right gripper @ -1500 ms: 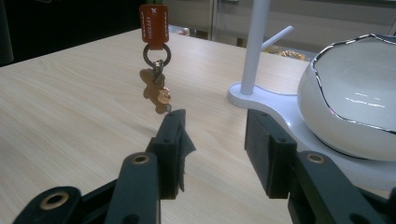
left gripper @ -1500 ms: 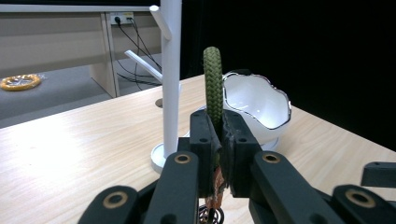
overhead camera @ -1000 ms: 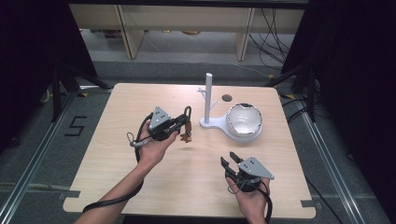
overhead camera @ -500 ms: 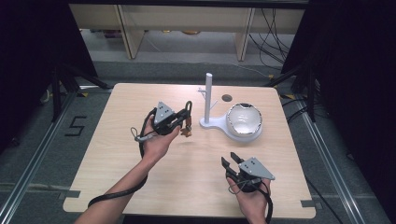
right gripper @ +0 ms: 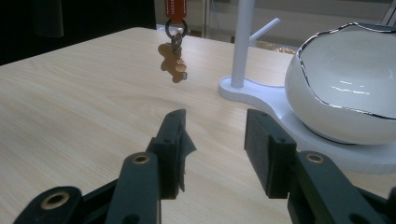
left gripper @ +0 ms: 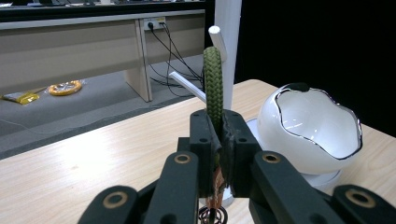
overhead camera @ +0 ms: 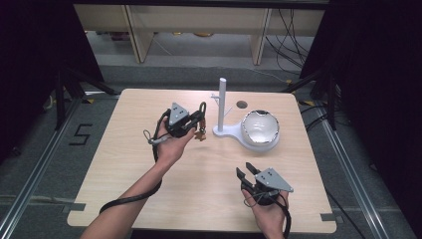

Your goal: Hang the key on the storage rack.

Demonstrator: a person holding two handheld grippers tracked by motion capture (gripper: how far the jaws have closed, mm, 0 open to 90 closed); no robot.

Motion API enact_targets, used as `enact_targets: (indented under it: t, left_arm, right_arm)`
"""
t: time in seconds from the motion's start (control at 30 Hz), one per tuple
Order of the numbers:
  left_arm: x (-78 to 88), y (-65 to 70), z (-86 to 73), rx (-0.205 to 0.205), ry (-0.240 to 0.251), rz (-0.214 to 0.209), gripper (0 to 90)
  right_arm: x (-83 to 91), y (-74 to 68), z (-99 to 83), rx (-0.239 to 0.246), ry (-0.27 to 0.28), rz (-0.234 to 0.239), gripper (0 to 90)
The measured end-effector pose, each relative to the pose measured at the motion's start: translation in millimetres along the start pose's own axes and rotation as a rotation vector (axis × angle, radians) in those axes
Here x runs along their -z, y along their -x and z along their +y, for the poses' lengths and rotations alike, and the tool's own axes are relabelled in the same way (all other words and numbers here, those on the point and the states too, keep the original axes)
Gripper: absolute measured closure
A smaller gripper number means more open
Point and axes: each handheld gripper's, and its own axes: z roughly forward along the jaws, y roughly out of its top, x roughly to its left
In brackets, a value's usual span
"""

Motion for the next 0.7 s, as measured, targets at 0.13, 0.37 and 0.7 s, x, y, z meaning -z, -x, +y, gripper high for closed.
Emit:
enact_targets:
  t: [0.13, 0.37, 0.7]
  left_arm:
    - [-3.9, -1.7, 2.2, -0.002, -0.004, 0.007, 83.4]
    - [-10.0, -2.1, 5.2, -0.005, -0.009, 0.014, 83.3]
    - [-17.8, -3.4, 10.5, -0.008, -0.012, 0.033, 83.4]
  right_arm:
    - [-1.5, 0.8, -0.6, -0.002, 0.017, 0.011, 59.4]
    - [-0.7, 0.1, -0.6, -0.012, 0.014, 0.011, 59.4]
    - [-0.1, 1.6, -0.4, 0.007, 0.006, -0.001, 59.4]
